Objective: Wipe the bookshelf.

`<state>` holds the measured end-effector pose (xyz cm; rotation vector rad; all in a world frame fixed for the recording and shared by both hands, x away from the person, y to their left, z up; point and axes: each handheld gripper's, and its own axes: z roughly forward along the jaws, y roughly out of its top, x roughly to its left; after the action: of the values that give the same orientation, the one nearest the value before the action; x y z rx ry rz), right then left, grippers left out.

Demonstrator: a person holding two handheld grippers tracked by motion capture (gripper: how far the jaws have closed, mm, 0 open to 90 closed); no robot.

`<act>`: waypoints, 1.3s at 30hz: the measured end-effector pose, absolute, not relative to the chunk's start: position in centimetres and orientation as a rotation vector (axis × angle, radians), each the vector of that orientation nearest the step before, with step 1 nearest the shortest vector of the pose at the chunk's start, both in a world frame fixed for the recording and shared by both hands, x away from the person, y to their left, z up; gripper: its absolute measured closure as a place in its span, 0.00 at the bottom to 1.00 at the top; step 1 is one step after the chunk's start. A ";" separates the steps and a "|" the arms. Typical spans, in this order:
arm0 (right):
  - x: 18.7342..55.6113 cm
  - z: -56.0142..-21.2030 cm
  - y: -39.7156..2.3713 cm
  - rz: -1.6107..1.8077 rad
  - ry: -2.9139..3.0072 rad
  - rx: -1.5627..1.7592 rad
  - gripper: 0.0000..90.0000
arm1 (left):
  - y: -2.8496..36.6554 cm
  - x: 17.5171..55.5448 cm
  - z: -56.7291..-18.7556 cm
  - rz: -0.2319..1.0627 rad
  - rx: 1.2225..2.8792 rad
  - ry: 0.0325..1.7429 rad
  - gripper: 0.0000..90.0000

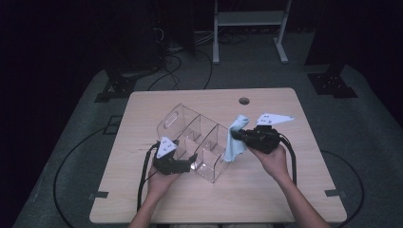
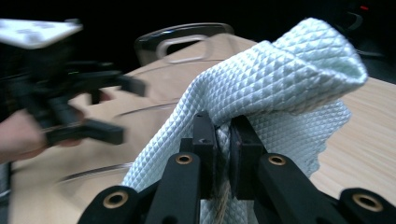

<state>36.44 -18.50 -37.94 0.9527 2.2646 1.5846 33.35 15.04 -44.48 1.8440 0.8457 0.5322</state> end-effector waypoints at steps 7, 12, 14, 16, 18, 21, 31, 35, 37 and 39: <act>33.0 -37.6 -15.6 1.596 2.355 0.793 0.92 | 15.0 33.4 -44.5 0.537 1.846 0.847 0.09; 30.5 -37.7 -13.1 1.587 2.463 0.655 0.92 | 15.0 33.3 -44.5 0.535 1.846 0.851 0.09; 30.4 -37.6 -12.8 1.566 2.464 0.629 0.92 | 15.0 33.3 -44.5 0.534 1.848 0.851 0.09; 31.2 -37.6 -13.4 1.586 2.452 0.670 0.92 | 15.0 33.3 -44.5 0.535 1.847 0.850 0.09; 32.2 -37.5 -14.4 1.576 2.402 0.711 0.92 | 15.0 33.3 -44.5 0.535 1.846 0.849 0.09; 33.9 -37.3 -16.0 1.515 2.318 0.776 0.92 | 14.9 33.4 -44.5 0.539 1.842 0.849 0.09; 32.3 -37.3 -14.5 1.531 2.368 0.721 0.92 | 14.9 33.4 -44.5 0.538 1.845 0.851 0.08; 32.3 -37.2 -14.6 1.516 2.378 0.713 0.92 | 14.9 33.3 -44.5 0.541 1.846 0.851 0.08; 34.1 -37.2 -16.1 1.501 2.314 0.796 0.92 | 14.9 33.4 -44.5 0.541 1.842 0.850 0.08; 34.6 -37.2 -16.5 1.484 2.296 0.828 0.92 | 14.9 33.4 -44.5 0.540 1.842 0.850 0.08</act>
<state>34.56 -16.54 -37.24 0.8281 2.2964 1.4844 33.36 14.90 -44.49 1.8424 0.8496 0.5397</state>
